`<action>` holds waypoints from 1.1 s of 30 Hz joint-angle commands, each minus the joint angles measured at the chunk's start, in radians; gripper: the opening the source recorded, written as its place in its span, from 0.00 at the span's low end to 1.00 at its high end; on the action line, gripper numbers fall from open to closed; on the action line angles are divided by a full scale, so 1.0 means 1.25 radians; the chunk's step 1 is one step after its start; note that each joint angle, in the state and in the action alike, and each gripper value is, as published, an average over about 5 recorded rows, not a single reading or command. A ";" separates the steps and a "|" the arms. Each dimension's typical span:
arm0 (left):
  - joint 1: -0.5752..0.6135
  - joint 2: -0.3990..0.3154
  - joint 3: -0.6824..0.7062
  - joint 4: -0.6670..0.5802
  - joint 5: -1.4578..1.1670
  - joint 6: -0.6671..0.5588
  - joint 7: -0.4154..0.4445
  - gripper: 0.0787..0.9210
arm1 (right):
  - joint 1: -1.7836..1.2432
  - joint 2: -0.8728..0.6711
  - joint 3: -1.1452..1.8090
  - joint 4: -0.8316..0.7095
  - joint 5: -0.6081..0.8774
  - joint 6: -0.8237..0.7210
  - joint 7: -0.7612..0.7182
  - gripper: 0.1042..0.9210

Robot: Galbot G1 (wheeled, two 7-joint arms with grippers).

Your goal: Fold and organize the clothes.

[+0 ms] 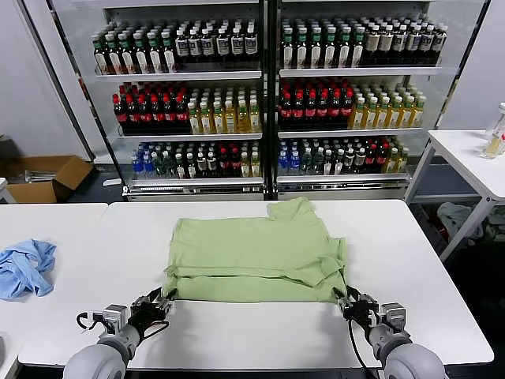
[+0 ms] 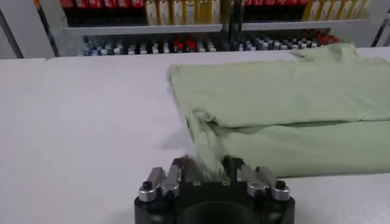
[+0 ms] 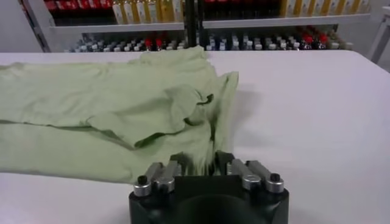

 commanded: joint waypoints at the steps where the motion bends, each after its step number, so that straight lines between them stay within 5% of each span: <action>1: -0.001 -0.003 0.002 0.002 0.001 0.006 0.002 0.30 | -0.002 0.000 0.002 -0.001 0.002 0.001 0.000 0.13; 5: 0.016 -0.003 -0.004 -0.018 -0.001 -0.004 0.006 0.16 | -0.017 -0.005 0.012 0.019 0.004 -0.001 0.000 0.02; 11: 0.113 0.018 -0.040 -0.115 -0.012 -0.014 0.009 0.01 | -0.102 -0.020 0.046 0.132 0.011 -0.015 0.000 0.00; 24: 0.305 0.064 -0.174 -0.211 -0.056 -0.024 0.015 0.00 | -0.301 -0.039 0.145 0.261 0.001 -0.027 0.000 0.00; 33: 0.343 0.052 -0.170 -0.219 -0.041 -0.035 0.014 0.00 | -0.346 -0.013 0.143 0.275 -0.029 -0.017 -0.002 0.00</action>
